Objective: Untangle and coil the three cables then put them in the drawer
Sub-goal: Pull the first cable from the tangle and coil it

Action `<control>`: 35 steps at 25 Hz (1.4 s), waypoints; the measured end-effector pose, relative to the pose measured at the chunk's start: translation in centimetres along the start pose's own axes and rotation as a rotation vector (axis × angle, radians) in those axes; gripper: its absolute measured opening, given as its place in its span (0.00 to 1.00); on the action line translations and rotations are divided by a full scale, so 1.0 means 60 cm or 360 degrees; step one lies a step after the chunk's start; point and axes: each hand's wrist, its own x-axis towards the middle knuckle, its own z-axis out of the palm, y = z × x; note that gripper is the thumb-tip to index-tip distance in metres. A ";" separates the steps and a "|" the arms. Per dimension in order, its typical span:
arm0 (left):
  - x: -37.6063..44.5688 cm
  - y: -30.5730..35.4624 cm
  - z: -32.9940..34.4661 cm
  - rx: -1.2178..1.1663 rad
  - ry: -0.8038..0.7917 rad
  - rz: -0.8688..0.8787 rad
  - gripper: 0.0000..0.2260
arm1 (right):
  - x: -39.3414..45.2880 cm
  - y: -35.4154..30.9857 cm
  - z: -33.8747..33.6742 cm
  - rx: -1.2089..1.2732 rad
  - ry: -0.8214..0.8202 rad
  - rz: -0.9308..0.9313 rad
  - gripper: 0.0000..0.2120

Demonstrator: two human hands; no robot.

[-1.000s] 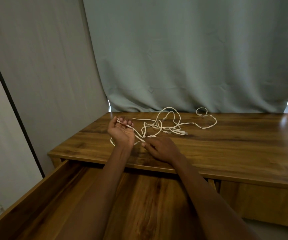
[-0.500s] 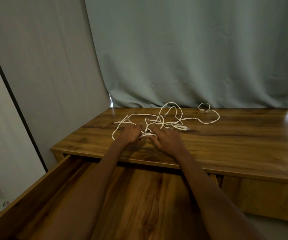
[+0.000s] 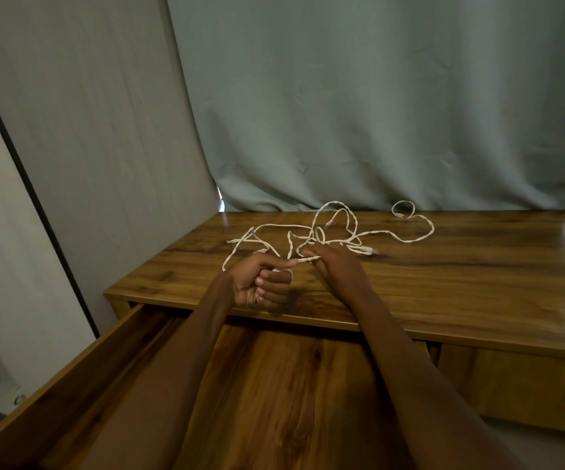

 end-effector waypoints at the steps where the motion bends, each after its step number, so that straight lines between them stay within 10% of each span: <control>1: -0.001 -0.004 0.002 -0.0059 -0.0079 0.0104 0.27 | 0.000 0.007 0.000 0.0016 -0.0007 0.0092 0.18; 6: -0.029 0.004 0.005 -0.0402 -0.0317 0.0915 0.24 | 0.003 0.012 0.006 0.0046 -0.0141 0.0285 0.12; 12: -0.029 0.035 0.013 -0.0664 0.0615 0.1919 0.17 | -0.001 -0.001 0.010 0.0082 -0.0420 0.0127 0.09; 16: 0.007 0.051 0.012 -0.0878 0.1144 0.1979 0.18 | -0.001 -0.007 0.013 -0.0002 -0.0424 0.0033 0.08; 21: 0.036 0.072 -0.002 -0.0946 0.1087 0.2150 0.20 | -0.006 -0.012 0.011 -0.0053 -0.0428 -0.0065 0.11; 25: 0.058 0.067 -0.032 -0.0280 0.1744 0.1853 0.19 | -0.004 -0.017 0.007 -0.0044 -0.0430 -0.0017 0.11; 28: 0.066 0.043 -0.057 0.1139 0.2272 0.1490 0.19 | -0.007 -0.020 0.005 -0.0003 -0.0348 -0.0008 0.10; 35: 0.041 0.037 -0.041 0.2761 0.2017 0.0670 0.26 | -0.005 -0.026 -0.007 0.0134 -0.0176 0.0220 0.10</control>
